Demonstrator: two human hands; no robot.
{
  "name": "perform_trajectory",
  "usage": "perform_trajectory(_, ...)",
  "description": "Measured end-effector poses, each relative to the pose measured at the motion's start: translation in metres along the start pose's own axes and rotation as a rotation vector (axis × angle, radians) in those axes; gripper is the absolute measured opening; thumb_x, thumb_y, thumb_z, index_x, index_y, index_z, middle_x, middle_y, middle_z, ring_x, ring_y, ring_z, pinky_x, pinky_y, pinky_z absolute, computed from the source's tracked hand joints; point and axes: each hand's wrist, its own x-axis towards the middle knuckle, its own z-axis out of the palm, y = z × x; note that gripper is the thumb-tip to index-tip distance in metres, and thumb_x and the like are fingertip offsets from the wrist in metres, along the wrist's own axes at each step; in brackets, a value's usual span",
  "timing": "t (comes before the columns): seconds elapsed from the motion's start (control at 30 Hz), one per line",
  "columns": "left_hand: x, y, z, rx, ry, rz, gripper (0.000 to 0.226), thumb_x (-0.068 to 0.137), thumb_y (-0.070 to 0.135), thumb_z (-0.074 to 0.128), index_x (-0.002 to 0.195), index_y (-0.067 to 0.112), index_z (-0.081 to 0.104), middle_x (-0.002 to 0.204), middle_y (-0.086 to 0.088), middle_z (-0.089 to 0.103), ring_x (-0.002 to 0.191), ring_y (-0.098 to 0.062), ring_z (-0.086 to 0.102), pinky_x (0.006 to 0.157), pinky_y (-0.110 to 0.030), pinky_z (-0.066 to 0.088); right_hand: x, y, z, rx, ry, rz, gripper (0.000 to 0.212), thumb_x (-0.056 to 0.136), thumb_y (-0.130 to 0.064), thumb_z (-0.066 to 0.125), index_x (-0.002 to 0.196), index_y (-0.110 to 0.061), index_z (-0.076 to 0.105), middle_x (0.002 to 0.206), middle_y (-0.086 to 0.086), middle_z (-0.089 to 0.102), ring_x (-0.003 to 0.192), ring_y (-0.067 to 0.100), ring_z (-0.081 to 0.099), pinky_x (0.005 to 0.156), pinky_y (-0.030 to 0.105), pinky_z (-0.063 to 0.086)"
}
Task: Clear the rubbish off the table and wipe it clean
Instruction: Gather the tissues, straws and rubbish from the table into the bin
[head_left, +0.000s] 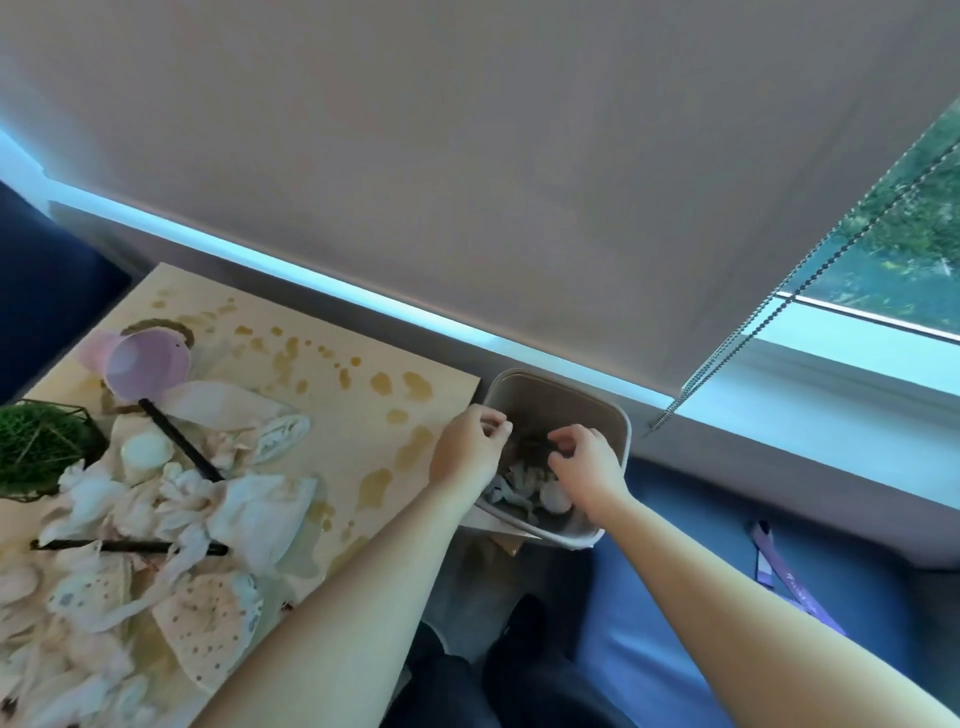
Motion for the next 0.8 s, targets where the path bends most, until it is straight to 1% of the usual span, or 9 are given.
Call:
perform_trajectory(0.1, -0.011, -0.004, -0.011, -0.024, 0.066, 0.012, 0.016, 0.096, 0.034, 0.055, 0.107, 0.024, 0.062, 0.105, 0.007, 0.065, 0.092, -0.010, 0.059, 0.068, -0.018, 0.042, -0.006, -0.016, 0.006, 0.014, -0.006, -0.072, 0.026, 0.092, -0.010, 0.053, 0.113, -0.021, 0.064, 0.115, 0.001, 0.059, 0.088, 0.010, 0.054, 0.069, 0.015, 0.038)
perform_trajectory(0.2, -0.024, -0.011, -0.024, -0.062, 0.106, 0.012, 0.018, 0.096, 0.035, 0.056, 0.107, 0.022, 0.063, 0.102, 0.007, 0.066, 0.090, -0.010, 0.060, 0.063, -0.015, 0.040, -0.016, -0.037, 0.015, 0.022, -0.024, -0.139, 0.024, 0.092, -0.009, 0.053, 0.107, -0.023, 0.065, 0.108, -0.001, 0.060, 0.086, 0.008, 0.054, 0.063, 0.010, 0.036)
perform_trajectory(0.23, -0.029, -0.014, -0.031, -0.075, 0.116, 0.006, 0.019, 0.095, 0.036, 0.057, 0.106, 0.022, 0.064, 0.101, 0.007, 0.066, 0.090, -0.011, 0.060, 0.062, -0.014, 0.039, -0.021, -0.046, 0.020, 0.030, -0.032, -0.166, 0.023, 0.092, -0.009, 0.053, 0.106, -0.024, 0.065, 0.108, -0.002, 0.060, 0.087, 0.009, 0.055, 0.064, 0.011, 0.039)
perform_trajectory(0.37, -0.045, -0.026, -0.061, -0.091, 0.174, -0.025, 0.019, 0.095, 0.040, 0.057, 0.105, 0.025, 0.064, 0.101, 0.010, 0.066, 0.091, -0.011, 0.061, 0.065, -0.019, 0.039, -0.041, -0.076, 0.040, 0.078, -0.056, -0.228, 0.022, 0.093, -0.010, 0.051, 0.105, -0.021, 0.067, 0.108, 0.000, 0.062, 0.091, 0.016, 0.060, 0.081, 0.030, 0.053)
perform_trajectory(0.43, -0.053, -0.036, -0.078, -0.078, 0.226, -0.036, 0.020, 0.095, 0.041, 0.056, 0.106, 0.026, 0.064, 0.102, 0.012, 0.065, 0.092, -0.010, 0.060, 0.066, -0.021, 0.039, -0.051, -0.089, 0.054, 0.086, -0.088, -0.268, 0.023, 0.094, -0.011, 0.052, 0.108, -0.020, 0.067, 0.107, 0.000, 0.062, 0.088, 0.013, 0.059, 0.080, 0.028, 0.052)
perform_trajectory(0.5, -0.062, -0.049, -0.095, -0.083, 0.273, -0.047, 0.018, 0.094, 0.043, 0.056, 0.104, 0.029, 0.063, 0.098, 0.016, 0.063, 0.089, -0.008, 0.059, 0.064, -0.023, 0.040, -0.061, -0.100, 0.069, 0.064, -0.113, -0.309, 0.023, 0.093, -0.011, 0.051, 0.108, -0.021, 0.066, 0.105, -0.002, 0.061, 0.086, 0.010, 0.056, 0.078, 0.024, 0.046)
perform_trajectory(0.6, -0.074, -0.072, -0.119, -0.047, 0.338, -0.070, 0.013, 0.094, 0.041, 0.055, 0.100, 0.033, 0.063, 0.091, 0.020, 0.060, 0.085, -0.004, 0.058, 0.062, -0.025, 0.043, -0.075, -0.114, 0.090, 0.027, -0.165, -0.338, 0.024, 0.092, -0.012, 0.050, 0.108, -0.021, 0.066, 0.106, -0.003, 0.060, 0.085, 0.011, 0.055, 0.073, 0.022, 0.043)
perform_trajectory(0.7, -0.084, -0.099, -0.143, 0.028, 0.443, -0.062, 0.010, 0.094, 0.033, 0.056, 0.100, 0.037, 0.062, 0.096, 0.017, 0.062, 0.088, -0.004, 0.059, 0.068, -0.029, 0.048, -0.082, -0.125, 0.108, -0.024, -0.213, -0.363, 0.022, 0.092, -0.015, 0.051, 0.108, -0.021, 0.065, 0.105, -0.002, 0.060, 0.081, 0.013, 0.055, 0.059, 0.017, 0.041)
perform_trajectory(0.8, -0.095, -0.129, -0.161, 0.219, 0.553, -0.062, 0.024, 0.088, 0.027, 0.063, 0.112, 0.031, 0.061, 0.111, 0.009, 0.059, 0.106, -0.015, 0.053, 0.083, -0.036, 0.048, -0.089, -0.132, 0.129, -0.053, -0.272, -0.378, 0.018, 0.092, -0.016, 0.056, 0.109, -0.019, 0.064, 0.107, 0.002, 0.060, 0.079, 0.014, 0.055, 0.057, 0.017, 0.041)
